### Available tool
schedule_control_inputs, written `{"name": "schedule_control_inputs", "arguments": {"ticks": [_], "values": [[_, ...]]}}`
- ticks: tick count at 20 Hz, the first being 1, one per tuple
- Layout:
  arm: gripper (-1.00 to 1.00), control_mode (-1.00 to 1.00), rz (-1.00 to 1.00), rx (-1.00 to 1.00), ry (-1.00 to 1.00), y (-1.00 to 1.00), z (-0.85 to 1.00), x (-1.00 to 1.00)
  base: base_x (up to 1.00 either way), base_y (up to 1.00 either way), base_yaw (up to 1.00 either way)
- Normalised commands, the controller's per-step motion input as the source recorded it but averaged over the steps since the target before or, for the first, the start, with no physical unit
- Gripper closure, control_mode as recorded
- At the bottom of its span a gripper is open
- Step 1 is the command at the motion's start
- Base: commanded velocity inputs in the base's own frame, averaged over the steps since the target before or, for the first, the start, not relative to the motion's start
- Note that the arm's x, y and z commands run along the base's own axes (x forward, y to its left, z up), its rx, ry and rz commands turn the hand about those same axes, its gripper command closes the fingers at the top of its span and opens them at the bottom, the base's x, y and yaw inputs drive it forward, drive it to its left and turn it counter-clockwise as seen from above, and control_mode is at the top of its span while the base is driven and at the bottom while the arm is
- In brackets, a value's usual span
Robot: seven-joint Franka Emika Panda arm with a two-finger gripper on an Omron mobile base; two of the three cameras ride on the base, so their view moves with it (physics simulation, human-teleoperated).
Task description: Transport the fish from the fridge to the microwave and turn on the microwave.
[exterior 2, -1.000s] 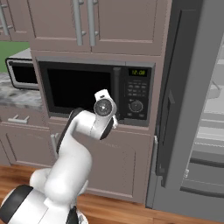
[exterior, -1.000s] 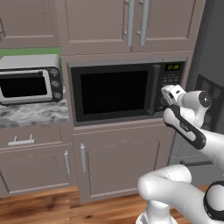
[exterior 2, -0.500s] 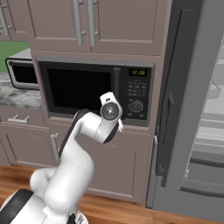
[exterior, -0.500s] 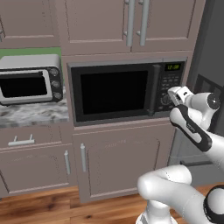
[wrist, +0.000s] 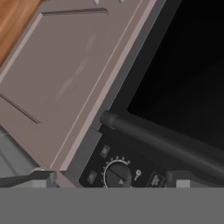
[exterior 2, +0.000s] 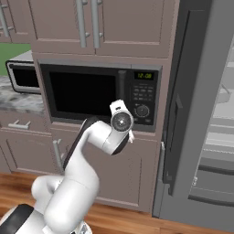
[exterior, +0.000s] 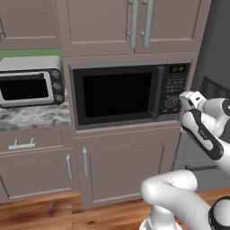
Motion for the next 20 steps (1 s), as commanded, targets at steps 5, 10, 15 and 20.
{"name": "schedule_control_inputs", "arguments": {"ticks": [5,10,15,20], "values": [[-1.0,-1.0,0.0,0.0,0.01,-0.15,-0.11,-0.17,0.0,0.0,0.0],[-1.0,-1.0,0.0,0.0,0.04,-0.06,-0.19,-0.04,0.0,0.0,0.0],[-1.0,-1.0,0.0,0.04,0.0,0.0,-0.04,0.1,0.0,0.0,0.0],[-1.0,-1.0,0.0,0.07,0.0,-0.01,0.0,0.04,0.0,0.0,0.0]]}}
